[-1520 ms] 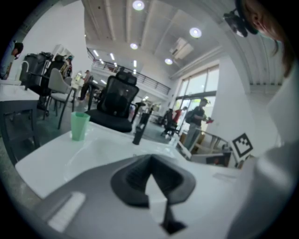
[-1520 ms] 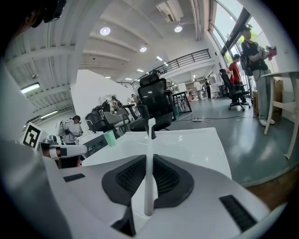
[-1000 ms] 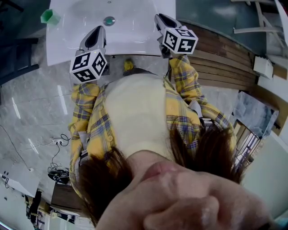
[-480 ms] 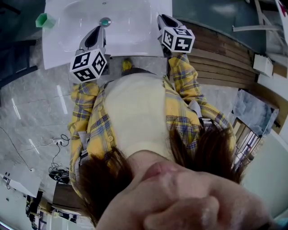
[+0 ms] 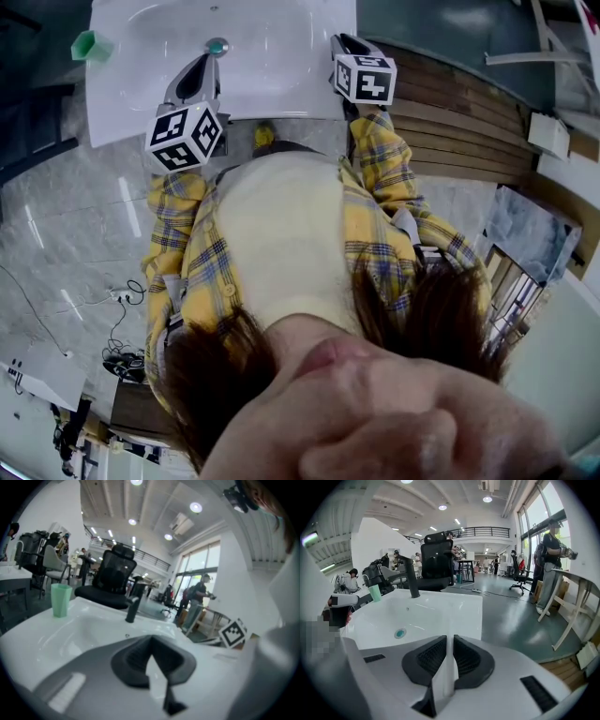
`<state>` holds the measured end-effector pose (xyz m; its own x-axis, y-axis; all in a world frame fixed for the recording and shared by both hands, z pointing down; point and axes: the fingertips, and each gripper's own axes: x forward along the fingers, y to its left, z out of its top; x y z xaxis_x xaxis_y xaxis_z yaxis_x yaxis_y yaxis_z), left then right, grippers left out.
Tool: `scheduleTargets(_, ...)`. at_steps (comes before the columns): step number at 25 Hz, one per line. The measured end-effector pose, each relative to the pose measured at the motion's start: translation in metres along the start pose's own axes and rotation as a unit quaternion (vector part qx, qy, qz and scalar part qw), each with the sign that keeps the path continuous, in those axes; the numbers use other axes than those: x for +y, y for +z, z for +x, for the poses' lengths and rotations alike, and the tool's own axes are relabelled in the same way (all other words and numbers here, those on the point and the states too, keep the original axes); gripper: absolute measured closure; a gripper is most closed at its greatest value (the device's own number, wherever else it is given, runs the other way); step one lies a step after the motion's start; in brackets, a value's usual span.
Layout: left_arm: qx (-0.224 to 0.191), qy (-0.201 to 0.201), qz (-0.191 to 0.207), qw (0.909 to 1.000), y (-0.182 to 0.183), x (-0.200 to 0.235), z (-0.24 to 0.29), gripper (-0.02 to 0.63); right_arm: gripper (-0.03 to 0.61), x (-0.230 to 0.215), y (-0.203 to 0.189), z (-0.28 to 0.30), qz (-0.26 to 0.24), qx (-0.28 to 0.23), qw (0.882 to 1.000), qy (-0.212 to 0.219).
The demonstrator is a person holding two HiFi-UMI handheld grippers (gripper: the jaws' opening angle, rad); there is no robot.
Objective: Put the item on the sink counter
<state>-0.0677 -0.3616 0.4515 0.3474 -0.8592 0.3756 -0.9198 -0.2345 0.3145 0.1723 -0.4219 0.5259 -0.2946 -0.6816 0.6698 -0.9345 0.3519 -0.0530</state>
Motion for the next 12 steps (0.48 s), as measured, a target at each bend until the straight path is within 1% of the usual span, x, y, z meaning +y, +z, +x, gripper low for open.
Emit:
scheduleTargets(3, 0.001, 0.001, 0.002, 1.0, 0.0, 0.0002, 0.0013, 0.609, 0.528, -0.0007, -0.0031, 0.0026, -0.01, 0.013, 1.0, -0.008)
scheduleTargets(12, 0.003, 0.003, 0.003, 1.0, -0.001, 0.0029, 0.0047, 0.608, 0.528, -0.0003, -0.007, 0.008, -0.032, 0.028, 0.999, -0.022)
